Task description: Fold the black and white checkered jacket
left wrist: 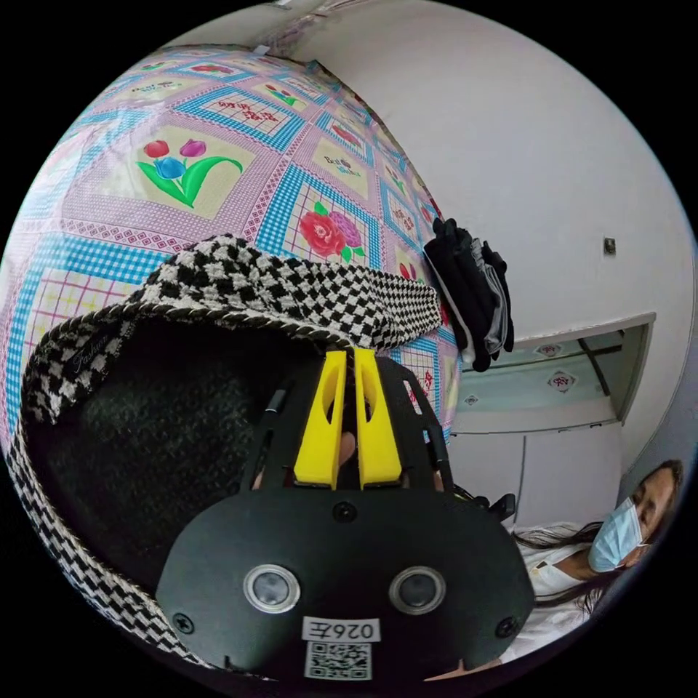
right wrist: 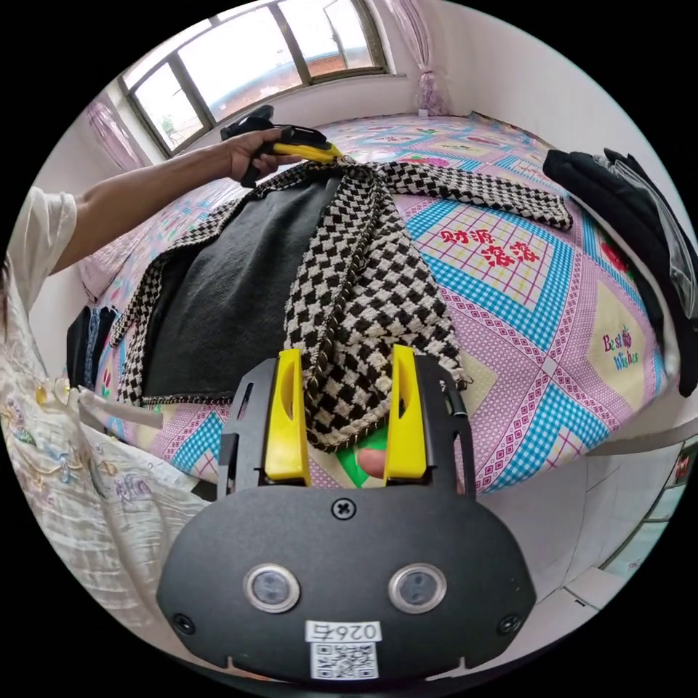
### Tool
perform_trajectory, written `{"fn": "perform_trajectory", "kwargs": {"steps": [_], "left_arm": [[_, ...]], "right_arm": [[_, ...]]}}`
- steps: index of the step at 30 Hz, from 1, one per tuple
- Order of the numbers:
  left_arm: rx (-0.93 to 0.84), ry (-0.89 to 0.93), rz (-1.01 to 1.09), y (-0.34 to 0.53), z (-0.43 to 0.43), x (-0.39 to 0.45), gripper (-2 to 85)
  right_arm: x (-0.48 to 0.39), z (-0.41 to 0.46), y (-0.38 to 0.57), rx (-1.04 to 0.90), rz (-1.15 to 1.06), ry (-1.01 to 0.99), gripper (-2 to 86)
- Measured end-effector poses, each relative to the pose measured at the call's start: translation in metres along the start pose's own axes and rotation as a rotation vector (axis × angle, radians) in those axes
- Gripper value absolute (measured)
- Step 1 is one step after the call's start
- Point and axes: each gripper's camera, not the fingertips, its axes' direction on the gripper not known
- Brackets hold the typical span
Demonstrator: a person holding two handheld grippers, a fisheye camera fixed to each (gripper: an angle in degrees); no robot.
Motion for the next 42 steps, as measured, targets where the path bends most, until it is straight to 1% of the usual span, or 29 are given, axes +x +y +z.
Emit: {"fn": "perform_trajectory", "kwargs": {"steps": [3,6,8,9,11,13,15,16,17,21,24,26,27,28,29,30,32,33,34,35,37,39,42], "left_arm": [[-0.032,0.011,0.056,-0.017,-0.009,-0.012,0.4],[-0.038,0.057,0.086,-0.030,-0.018,-0.028,0.2],[-0.033,0.096,0.089,-0.036,-0.023,-0.039,0.1],[-0.024,0.128,0.093,-0.038,-0.026,-0.047,0.1],[-0.005,0.185,0.092,-0.041,-0.033,-0.058,0.0],[0.019,0.261,0.098,-0.044,-0.043,-0.073,0.0],[0.027,0.302,0.102,-0.047,-0.049,-0.083,0.0],[0.032,0.313,0.103,-0.049,-0.054,-0.089,-0.1],[0.033,0.317,0.104,-0.050,-0.056,-0.092,-0.1],[0.042,0.319,0.136,-0.061,-0.074,-0.099,0.0],[0.028,0.280,0.187,-0.076,-0.090,-0.096,0.0],[0.027,0.253,0.238,-0.085,-0.103,-0.093,0.1],[0.025,0.230,0.269,-0.090,-0.112,-0.093,0.2],[0.018,0.185,0.289,-0.095,-0.120,-0.097,0.3],[0.012,0.156,0.288,-0.097,-0.123,-0.101,0.3],[0.007,0.098,0.258,-0.101,-0.128,-0.113,0.5],[0.032,0.028,0.153,-0.102,-0.134,-0.141,0.7],[0.064,-0.007,0.060,-0.099,-0.139,-0.161,1.0],[0.100,0.003,-0.017,-0.093,-0.145,-0.180,1.4],[0.118,0.027,-0.046,-0.089,-0.148,-0.188,2.7],[0.193,0.136,-0.078,-0.070,-0.159,-0.211,6.1],[0.203,0.148,-0.103,-0.059,-0.163,-0.220,7.6],[0.171,0.141,-0.108,-0.043,-0.161,-0.222,10.3]], "right_arm": [[-0.015,0.006,-0.006,0.018,0.007,0.003,15.3],[-0.035,0.020,-0.011,0.005,-0.008,0.080,14.2],[-0.051,0.033,-0.018,-0.010,-0.041,0.188,12.9],[-0.055,0.034,-0.019,-0.010,-0.052,0.212,12.8],[-0.077,0.039,-0.024,0.023,-0.123,0.345,12.4],[-0.095,0.043,-0.025,0.049,-0.192,0.438,12.1],[-0.106,0.056,-0.028,0.017,-0.246,0.465,10.8],[-0.107,0.067,-0.030,-0.036,-0.255,0.455,7.2],[-0.106,0.076,-0.033,-0.085,-0.269,0.415,1.3],[-0.096,0.064,-0.050,-0.088,-0.239,0.393,-0.6],[-0.073,0.027,-0.069,-0.008,-0.139,0.311,-0.8],[-0.060,-0.011,-0.082,0.098,-0.078,0.187,-0.8],[-0.060,-0.017,-0.084,0.118,-0.075,0.154,-0.8],[-0.063,-0.023,-0.089,0.143,-0.091,0.077,-0.7],[-0.072,-0.016,-0.094,0.122,-0.133,-0.010,-0.1],[-0.078,-0.009,-0.097,0.096,-0.163,-0.055,0.2],[-0.105,0.034,-0.101,-0.008,-0.280,-0.206,5.8],[-0.109,0.044,-0.101,-0.037,-0.298,-0.236,7.5],[-0.114,0.058,-0.101,-0.092,-0.313,-0.279,9.9],[-0.113,0.063,-0.099,-0.114,-0.305,-0.298,11.4],[-0.102,0.058,-0.091,-0.088,-0.268,-0.278,11.6],[-0.089,0.053,-0.080,-0.081,-0.236,-0.232,10.9],[-0.074,0.050,-0.063,-0.111,-0.219,-0.185,9.8]]}}
